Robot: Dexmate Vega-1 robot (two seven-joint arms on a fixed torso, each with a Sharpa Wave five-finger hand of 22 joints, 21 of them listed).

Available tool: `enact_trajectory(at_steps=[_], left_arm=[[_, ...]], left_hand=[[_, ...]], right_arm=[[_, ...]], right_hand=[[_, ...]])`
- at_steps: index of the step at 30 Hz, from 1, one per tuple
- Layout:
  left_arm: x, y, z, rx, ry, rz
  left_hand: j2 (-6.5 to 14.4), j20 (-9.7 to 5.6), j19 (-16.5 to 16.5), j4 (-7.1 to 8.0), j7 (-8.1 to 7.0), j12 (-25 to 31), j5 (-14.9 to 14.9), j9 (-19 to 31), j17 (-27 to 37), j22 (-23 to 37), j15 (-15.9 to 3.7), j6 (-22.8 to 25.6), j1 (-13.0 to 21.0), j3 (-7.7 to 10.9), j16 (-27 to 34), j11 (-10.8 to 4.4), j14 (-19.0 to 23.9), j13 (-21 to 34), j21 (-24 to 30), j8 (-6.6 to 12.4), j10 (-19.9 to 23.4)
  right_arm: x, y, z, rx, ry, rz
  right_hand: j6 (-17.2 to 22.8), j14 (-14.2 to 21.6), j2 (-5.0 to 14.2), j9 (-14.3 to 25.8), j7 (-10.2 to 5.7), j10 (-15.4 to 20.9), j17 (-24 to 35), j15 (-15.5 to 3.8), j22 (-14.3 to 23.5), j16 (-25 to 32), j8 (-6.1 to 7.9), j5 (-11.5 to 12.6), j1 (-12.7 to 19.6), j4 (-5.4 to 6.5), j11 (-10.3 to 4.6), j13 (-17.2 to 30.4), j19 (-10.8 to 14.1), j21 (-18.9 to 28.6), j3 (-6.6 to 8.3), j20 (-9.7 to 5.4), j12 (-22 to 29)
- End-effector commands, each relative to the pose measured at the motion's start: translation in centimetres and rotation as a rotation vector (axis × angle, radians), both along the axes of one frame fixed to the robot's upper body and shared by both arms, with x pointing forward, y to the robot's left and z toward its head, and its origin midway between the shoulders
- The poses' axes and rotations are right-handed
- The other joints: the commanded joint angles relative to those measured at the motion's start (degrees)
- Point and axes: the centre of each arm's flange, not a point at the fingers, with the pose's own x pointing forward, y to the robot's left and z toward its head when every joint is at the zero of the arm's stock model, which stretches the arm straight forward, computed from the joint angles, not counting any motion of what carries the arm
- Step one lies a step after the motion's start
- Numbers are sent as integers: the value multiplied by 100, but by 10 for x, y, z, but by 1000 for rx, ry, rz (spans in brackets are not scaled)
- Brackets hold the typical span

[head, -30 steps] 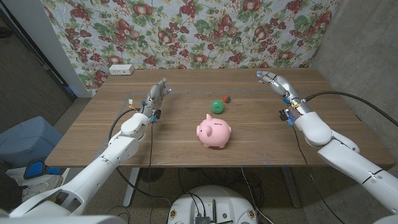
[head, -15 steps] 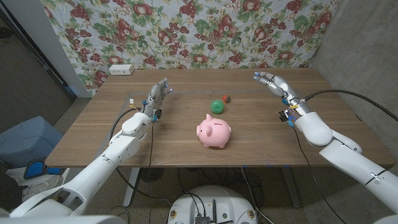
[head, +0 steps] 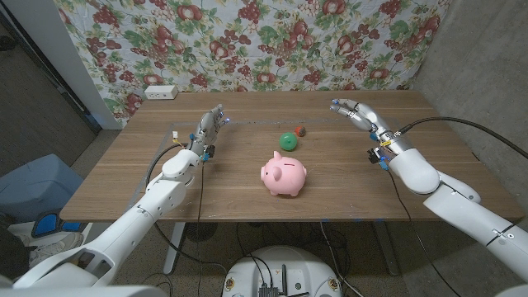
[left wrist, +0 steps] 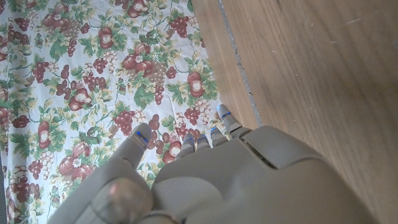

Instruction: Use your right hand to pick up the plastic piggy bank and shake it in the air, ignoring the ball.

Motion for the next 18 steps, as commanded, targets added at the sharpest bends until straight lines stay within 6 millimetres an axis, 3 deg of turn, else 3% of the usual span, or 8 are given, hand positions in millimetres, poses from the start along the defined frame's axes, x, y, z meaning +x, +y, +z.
enact_trajectory(at_steps=[1,18], left_arm=[[-2,-1,1,1,-9,-6],[-7,-2,-2,11,-13,-9]], left_hand=[[410,15,40,-11,1,-17,28,12,14,17,4,40,-30,23,6,31,13,15,-48,-4,7],[408,16,69,-19,1,-18,27,13,12,18,13,45,-37,27,3,42,28,15,-100,-5,19]], right_arm=[[-7,7,-4,-57,-1,-16],[-20,16,-10,-160,-25,-58]], right_hand=[[-10,-14,-74,28,-31,15,13,-9,31,-11,-21,-13,-50,-5,-53,28,21,-25,-34,7,-23],[-129,-42,-393,26,-80,-107,11,20,38,-35,-55,-106,-297,22,-112,35,15,-104,-257,67,-67]])
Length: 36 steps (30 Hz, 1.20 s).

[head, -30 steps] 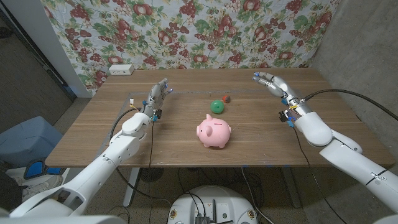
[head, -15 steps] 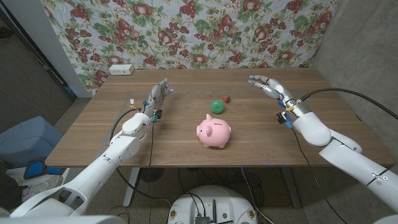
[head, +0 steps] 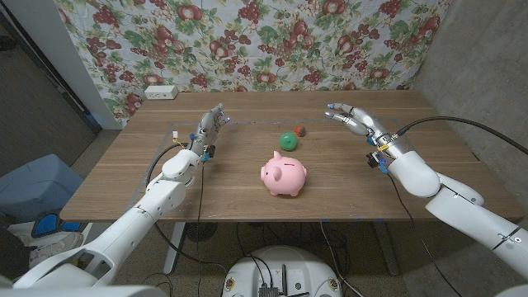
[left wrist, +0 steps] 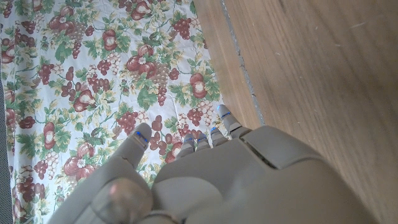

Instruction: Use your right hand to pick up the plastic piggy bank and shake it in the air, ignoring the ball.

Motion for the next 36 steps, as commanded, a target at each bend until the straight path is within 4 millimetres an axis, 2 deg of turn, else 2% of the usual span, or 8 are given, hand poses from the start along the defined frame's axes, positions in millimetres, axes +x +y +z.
enact_trajectory(at_steps=[1,5,16,24,36], left_arm=[[-4,0,-3,5,-2,0],[-5,1,-4,5,-1,-1],[-10,3,-5,9,-11,1],[-13,4,-6,13,-11,0],[-15,5,-7,16,-14,-2]], left_hand=[[409,7,19,-19,2,-18,28,13,12,18,10,44,-37,27,3,14,29,15,-13,-5,-12],[409,8,24,-20,8,-19,28,13,12,18,10,46,-39,28,2,14,29,15,-28,-5,-10],[407,10,40,-24,12,-19,28,14,12,19,7,53,-43,32,-1,16,34,14,-56,-3,-2],[410,13,53,-28,19,-20,28,14,10,20,14,64,-45,34,-1,10,42,13,-80,-1,3],[405,19,69,-28,31,-17,28,15,10,20,29,74,-53,36,0,35,57,13,-108,1,20]], right_arm=[[-9,8,-4,-76,-14,-29],[-11,12,-6,-100,-23,-40],[-18,19,-10,-167,-47,-66],[-20,24,-14,-224,-42,-86],[-22,32,-19,-289,-47,-110]], right_hand=[[-59,-35,-157,27,5,-44,9,-9,11,-18,-28,-20,-47,10,-41,25,19,-26,-60,19,-21],[-122,-57,-250,27,-11,-83,5,-22,12,-31,-42,-40,-94,3,-64,27,-12,-59,-115,26,-31],[-246,-93,-351,30,-90,-185,-2,-31,16,-52,-59,-42,-137,-11,-139,32,-11,-99,-173,47,-54],[-317,-100,-370,32,-95,-234,-6,-52,20,-57,-61,-32,-112,-32,-150,35,-15,-124,-175,68,-60],[-450,-148,-385,34,-196,-343,-12,-77,25,-79,-64,-20,-26,-75,-180,39,-38,-171,-155,69,-75]])
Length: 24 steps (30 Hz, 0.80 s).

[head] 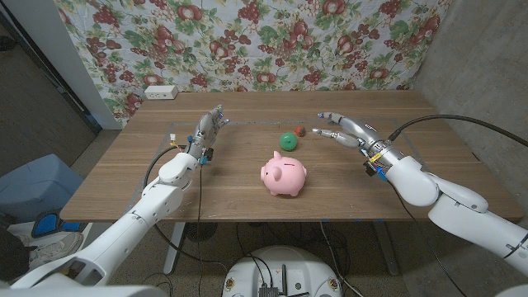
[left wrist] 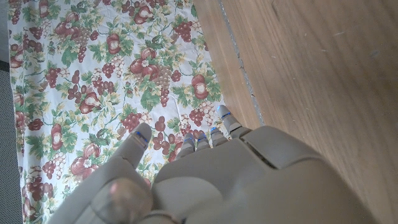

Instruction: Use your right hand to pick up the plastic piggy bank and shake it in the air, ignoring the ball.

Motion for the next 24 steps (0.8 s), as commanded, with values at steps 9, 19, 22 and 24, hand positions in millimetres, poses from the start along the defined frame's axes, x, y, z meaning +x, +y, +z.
enact_trajectory(at_steps=[9,19,22,24], left_arm=[[-4,1,-2,1,-6,-5],[-5,1,-3,-2,-7,-13],[-5,1,-3,-1,-8,-12],[-6,2,-3,-1,-10,-12]], left_hand=[[402,-10,58,-31,-5,-19,29,15,8,21,-2,47,-56,42,-3,9,32,13,-31,1,-7],[399,-21,68,-29,4,-20,28,16,9,21,2,50,-64,43,-5,6,33,13,-55,0,-4],[397,-22,73,-30,1,-21,28,16,8,22,-5,53,-66,43,-6,7,34,13,-64,0,-3],[398,-21,79,-30,2,-22,28,16,8,22,0,53,-66,44,-7,7,34,13,-67,0,-4]], right_arm=[[-7,12,-6,-106,-1,-46],[-8,17,-8,-151,17,-54],[-9,19,-8,-164,16,-57],[-9,19,-7,-173,20,-56]], right_hand=[[-190,-101,-61,36,-58,-132,9,-18,30,-66,-17,28,191,-76,-37,28,-75,-103,20,67,-19],[-240,-203,-127,38,-69,-271,5,0,33,-103,5,38,257,-89,-66,34,-118,-156,14,78,-32],[-246,-213,-140,39,-91,-277,5,-3,34,-106,10,41,269,-91,-67,35,-125,-165,12,86,-27],[-254,-215,-147,39,-97,-276,4,-3,34,-107,10,43,278,-94,-72,35,-123,-168,13,89,-23]])
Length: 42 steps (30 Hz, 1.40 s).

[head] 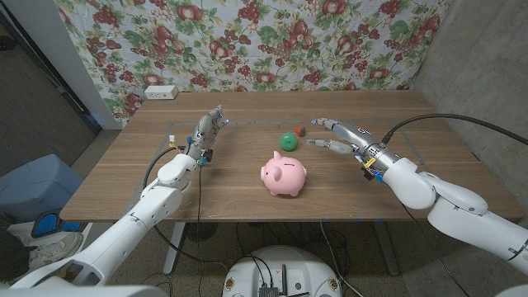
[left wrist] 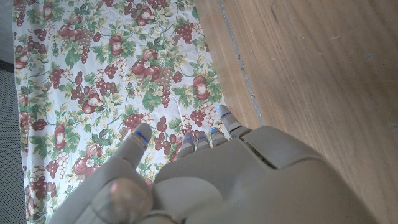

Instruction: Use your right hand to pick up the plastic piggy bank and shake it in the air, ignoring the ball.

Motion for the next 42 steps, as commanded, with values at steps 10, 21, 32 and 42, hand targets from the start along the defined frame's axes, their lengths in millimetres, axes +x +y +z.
enact_trajectory(at_steps=[10,21,32,42], left_arm=[[-2,0,0,9,-4,-12],[-2,-2,1,29,7,-21],[-3,1,-4,26,14,-23],[-4,2,-5,33,15,-26]], left_hand=[[373,-8,42,-6,3,-22,28,16,21,22,-3,-7,-50,22,-7,8,41,12,-49,-1,2],[372,-6,54,-2,7,-24,29,16,22,23,-6,-9,-61,25,-11,4,40,12,-81,-3,2],[370,-7,66,4,4,-25,29,16,23,24,-5,-7,-71,28,-12,9,40,13,-110,-3,6],[370,-2,80,11,-1,-28,29,16,24,25,-1,-7,-81,32,-12,2,45,13,-139,-5,3]], right_arm=[[-7,8,-2,-98,-10,-45],[-12,12,-11,-122,8,-69],[-16,20,-18,-138,18,-71],[-19,27,-22,-143,51,-143]], right_hand=[[-217,-64,-94,10,-9,-96,-9,43,6,-32,-9,68,171,-78,-21,12,12,-65,20,-6,1],[-316,-85,-243,10,47,-155,-19,42,6,-40,-4,99,240,-87,-22,16,36,-85,-15,-17,6],[-387,-115,-421,13,143,-199,-34,57,7,-51,25,176,369,-94,-8,23,31,-129,-45,-28,26],[-539,-192,-551,17,199,-314,-47,81,9,-77,10,263,487,-81,34,34,-17,-185,-67,10,13]])
